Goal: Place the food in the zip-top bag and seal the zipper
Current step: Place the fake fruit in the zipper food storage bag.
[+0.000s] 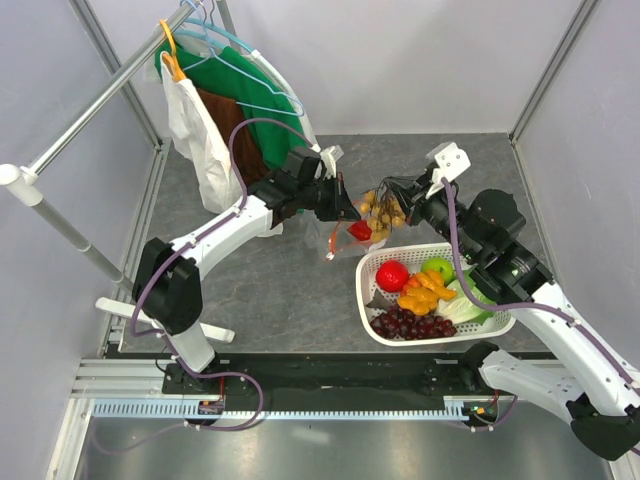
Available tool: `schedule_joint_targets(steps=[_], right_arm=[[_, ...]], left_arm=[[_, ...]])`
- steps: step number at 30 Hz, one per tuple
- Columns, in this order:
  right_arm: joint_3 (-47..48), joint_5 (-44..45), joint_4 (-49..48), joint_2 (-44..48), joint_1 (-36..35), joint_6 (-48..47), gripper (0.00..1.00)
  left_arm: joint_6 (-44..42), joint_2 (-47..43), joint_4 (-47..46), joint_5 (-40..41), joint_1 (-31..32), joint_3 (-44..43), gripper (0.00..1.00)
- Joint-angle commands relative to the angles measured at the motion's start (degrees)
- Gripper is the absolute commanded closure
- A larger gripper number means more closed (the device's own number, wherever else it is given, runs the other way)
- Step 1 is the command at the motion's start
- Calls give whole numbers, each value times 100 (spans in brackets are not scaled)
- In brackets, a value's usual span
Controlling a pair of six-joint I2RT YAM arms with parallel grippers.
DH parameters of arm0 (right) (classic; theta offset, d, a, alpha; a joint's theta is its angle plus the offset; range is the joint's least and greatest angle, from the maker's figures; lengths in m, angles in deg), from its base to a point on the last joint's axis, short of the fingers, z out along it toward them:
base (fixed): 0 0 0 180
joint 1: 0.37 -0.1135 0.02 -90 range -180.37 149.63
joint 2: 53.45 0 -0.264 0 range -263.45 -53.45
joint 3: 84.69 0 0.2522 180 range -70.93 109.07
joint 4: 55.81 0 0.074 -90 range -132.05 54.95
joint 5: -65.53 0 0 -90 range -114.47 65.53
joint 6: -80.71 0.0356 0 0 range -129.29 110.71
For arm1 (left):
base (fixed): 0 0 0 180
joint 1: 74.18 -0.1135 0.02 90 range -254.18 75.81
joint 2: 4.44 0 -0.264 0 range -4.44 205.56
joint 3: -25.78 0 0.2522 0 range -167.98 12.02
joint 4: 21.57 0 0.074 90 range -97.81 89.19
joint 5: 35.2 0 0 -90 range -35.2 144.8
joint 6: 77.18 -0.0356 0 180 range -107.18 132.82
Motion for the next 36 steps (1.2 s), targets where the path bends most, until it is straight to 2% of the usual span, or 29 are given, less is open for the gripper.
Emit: schedule_joint_targets(steps=[1,5,11,19,24,26,31,36], right_arm=[[-557,160,-1671,111,-18,346,100],[-1259,319,-2430,42,-27,811,100],[-2096,424,-3380,-231,-18,900,100],[-2456,213,-2608,-12,-18,1022,100],[-2448,-621,-2064,-55,-18,1181,100],[-2474,-543,-1992,23,-18,1076,100],[-2703,395,-1948,612,-10,812,100],[-2808,732,-1851,928,-18,856,100]], left_arm=[[681,-127,-485,-940,-142,30,98],[1138,-74,-810,-1537,-309,206,98],[1288,-127,-1030,-1794,-371,303,98],[1358,-83,-1091,-1934,-406,303,98],[1420,-22,-1136,-1961,-406,303,98],[1394,-48,-1136,-1943,-424,312,98],[1481,-101,-1232,-1978,-538,514,98],[1683,-92,-1452,-2128,-591,681,98]])
